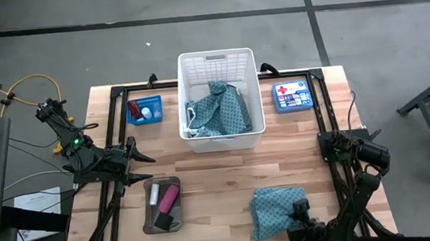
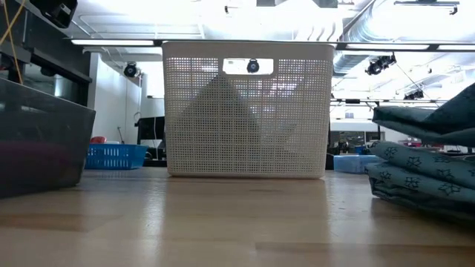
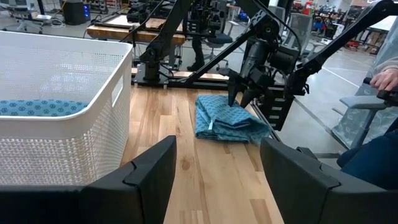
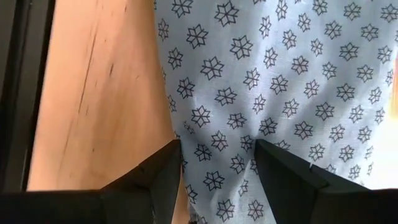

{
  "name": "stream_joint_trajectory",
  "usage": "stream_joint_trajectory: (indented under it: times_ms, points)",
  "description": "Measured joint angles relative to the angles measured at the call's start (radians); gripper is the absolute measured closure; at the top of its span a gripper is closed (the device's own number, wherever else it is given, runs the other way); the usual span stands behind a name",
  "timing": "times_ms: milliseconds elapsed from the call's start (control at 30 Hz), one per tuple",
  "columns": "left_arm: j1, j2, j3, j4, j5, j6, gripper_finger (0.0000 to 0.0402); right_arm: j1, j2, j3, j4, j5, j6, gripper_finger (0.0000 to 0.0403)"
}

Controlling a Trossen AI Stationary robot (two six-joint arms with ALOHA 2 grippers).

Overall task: Pick & place medical supplies in basket/bin
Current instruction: Put the blue patient gown into the white bin

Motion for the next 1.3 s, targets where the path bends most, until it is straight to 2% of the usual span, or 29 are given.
stream_joint_trajectory:
  times_ms: [300,600,1067,1167,1300]
  points:
    - [0.0,0.0,0.0,0.0,-0.001,0.0,0.0178,-0.003,-0.008,0.002,-0.011,-0.052,0.024,0.0208]
    - [0.0,0.0,0.0,0.0,-0.004,0.0,0.0178,-0.002,-0.012,0.121,-0.135,-0.049,0.018,0.0208]
    - [0.0,0.0,0.0,0.0,-0.003,0.0,0.0178,-0.009,-0.012,0.125,-0.158,-0.085,-0.005,0.0208]
    - [0.0,0.0,0.0,0.0,-0.003,0.0,0.0178,-0.015,-0.012,0.125,-0.178,-0.108,-0.003,0.0197]
    - [0.0,0.0,0.0,0.0,-0.003,0.0,0.0178,-0.018,-0.012,0.125,-0.186,-0.107,-0.008,0.0154]
